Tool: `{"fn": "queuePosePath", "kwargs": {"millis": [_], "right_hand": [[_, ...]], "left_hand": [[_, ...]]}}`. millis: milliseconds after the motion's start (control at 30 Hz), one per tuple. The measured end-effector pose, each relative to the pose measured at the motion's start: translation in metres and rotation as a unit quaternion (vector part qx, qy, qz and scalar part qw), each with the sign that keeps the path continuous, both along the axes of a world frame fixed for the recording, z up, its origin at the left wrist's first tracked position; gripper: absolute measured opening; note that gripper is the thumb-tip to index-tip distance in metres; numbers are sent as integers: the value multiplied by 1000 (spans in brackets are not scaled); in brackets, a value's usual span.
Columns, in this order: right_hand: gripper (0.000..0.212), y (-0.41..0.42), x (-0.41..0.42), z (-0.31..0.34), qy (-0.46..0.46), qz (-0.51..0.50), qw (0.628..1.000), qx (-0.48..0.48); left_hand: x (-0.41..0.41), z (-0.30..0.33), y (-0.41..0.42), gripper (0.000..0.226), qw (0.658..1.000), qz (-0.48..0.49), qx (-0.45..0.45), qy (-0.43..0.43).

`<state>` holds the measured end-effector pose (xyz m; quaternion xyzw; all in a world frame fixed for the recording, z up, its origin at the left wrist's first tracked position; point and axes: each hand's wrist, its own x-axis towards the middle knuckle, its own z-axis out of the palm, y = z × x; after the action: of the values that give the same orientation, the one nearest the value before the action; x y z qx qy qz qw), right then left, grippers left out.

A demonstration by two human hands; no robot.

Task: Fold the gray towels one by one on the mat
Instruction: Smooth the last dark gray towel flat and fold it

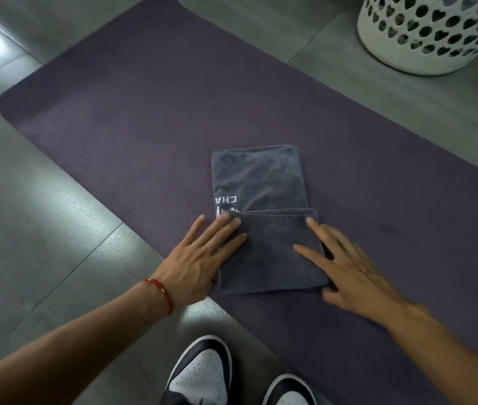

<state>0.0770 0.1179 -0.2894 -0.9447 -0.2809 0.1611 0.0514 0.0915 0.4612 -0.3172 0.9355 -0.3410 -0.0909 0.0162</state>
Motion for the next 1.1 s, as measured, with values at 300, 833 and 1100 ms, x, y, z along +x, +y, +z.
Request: {"fn": "queuePosePath", "kwargs": {"millis": [300,833,1100], "right_hand": [[43,11,38,5,-14,-200,948,246],[34,62,210,6,83,-434,833,335],[53,76,188,-13,54,-456,877,140]], "left_hand": [[20,-13,10,97,988,17,-130,80],[139,10,-35,45,721,515,-409,220],[151,4,-46,49,744,584,-285,157]]}}
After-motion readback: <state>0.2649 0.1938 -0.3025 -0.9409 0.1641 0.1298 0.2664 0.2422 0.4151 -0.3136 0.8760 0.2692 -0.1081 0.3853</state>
